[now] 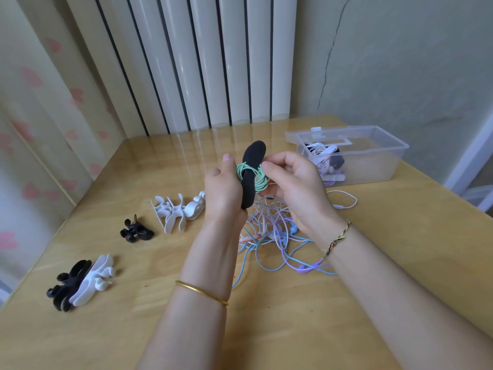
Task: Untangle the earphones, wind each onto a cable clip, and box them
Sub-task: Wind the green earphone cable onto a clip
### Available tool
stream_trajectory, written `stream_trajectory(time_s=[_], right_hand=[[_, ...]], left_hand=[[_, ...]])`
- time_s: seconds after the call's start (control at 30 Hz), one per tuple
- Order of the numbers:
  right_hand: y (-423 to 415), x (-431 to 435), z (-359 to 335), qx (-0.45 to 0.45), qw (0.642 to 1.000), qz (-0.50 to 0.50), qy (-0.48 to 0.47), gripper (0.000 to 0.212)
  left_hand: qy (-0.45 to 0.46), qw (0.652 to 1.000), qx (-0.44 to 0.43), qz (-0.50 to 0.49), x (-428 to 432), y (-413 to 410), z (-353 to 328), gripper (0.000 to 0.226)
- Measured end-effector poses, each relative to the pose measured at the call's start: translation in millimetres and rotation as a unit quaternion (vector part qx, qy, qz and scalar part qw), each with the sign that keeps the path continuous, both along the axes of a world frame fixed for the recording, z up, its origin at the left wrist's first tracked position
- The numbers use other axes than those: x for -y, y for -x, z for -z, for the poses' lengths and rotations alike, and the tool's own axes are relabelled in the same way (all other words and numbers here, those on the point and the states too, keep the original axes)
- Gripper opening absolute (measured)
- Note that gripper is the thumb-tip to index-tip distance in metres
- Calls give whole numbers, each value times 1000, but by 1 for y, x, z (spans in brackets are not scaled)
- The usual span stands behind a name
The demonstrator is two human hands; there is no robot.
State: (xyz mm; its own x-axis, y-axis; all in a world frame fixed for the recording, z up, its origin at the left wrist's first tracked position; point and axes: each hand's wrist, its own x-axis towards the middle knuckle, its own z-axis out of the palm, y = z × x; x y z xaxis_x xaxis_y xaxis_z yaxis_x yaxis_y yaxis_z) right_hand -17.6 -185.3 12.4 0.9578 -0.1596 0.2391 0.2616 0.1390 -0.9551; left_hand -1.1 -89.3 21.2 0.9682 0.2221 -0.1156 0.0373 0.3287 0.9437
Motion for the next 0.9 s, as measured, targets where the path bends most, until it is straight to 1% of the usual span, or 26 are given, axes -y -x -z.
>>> stream_trajectory(time_s=[0.07, 0.13, 0.2, 0.23, 0.3, 0.33, 0.4, 0.43, 0.47, 0.53, 0.57, 0.6, 0.67, 0.77, 0.9], right_hand=[[2, 1, -2, 6, 1000, -8, 10, 16], [3, 0, -2, 4, 1000, 3, 26, 17], [1, 2, -1, 1, 999, 13, 52, 16], [0, 5, -1, 7, 997, 21, 80, 18], [-2, 15, -2, 28, 985, 39, 168, 34], [-2, 20, -4, 33, 977, 47, 205, 39], [-3, 29, -8, 19, 970, 55, 235, 36], [-3, 33, -11, 1, 976, 43, 215, 28], [-1, 36, -14, -27, 985, 12, 171, 21], [3, 44, -20, -76, 990, -77, 88, 26], [5, 48, -22, -79, 987, -103, 94, 22], [7, 52, -24, -73, 985, -107, 116, 15], [10, 61, -27, -58, 985, -80, 144, 2], [11, 74, -30, -43, 988, -18, 144, 9], [12, 89, -33, -34, 989, 52, 136, 17]], left_hand=[[7, 1000, 5, -28, 1, -1, 1, 27], [21, 999, 2, -50, 2, -1, 3, 28], [38, 998, -15, -52, 2, -2, 4, 27], [45, 998, -24, -41, 2, -1, 4, 26], [38, 998, -45, -6, 3, 0, 4, 22], [30, 998, -55, 18, 4, 1, 4, 18], [24, 995, -68, 67, 7, 3, 2, 21], [20, 993, -73, 88, 8, 4, 2, 19], [11, 991, -77, 107, 9, 5, 2, 17], [-23, 988, -79, 129, 9, 6, 2, 18], [-47, 987, -75, 132, 10, 6, 1, 19], [-71, 986, -71, 134, 12, 6, 1, 21], [-109, 982, -56, 141, 16, 4, -3, 25], [-140, 979, -11, 146, 25, 4, -12, 25], [-229, 964, 49, 130, 40, 9, -11, 28]])
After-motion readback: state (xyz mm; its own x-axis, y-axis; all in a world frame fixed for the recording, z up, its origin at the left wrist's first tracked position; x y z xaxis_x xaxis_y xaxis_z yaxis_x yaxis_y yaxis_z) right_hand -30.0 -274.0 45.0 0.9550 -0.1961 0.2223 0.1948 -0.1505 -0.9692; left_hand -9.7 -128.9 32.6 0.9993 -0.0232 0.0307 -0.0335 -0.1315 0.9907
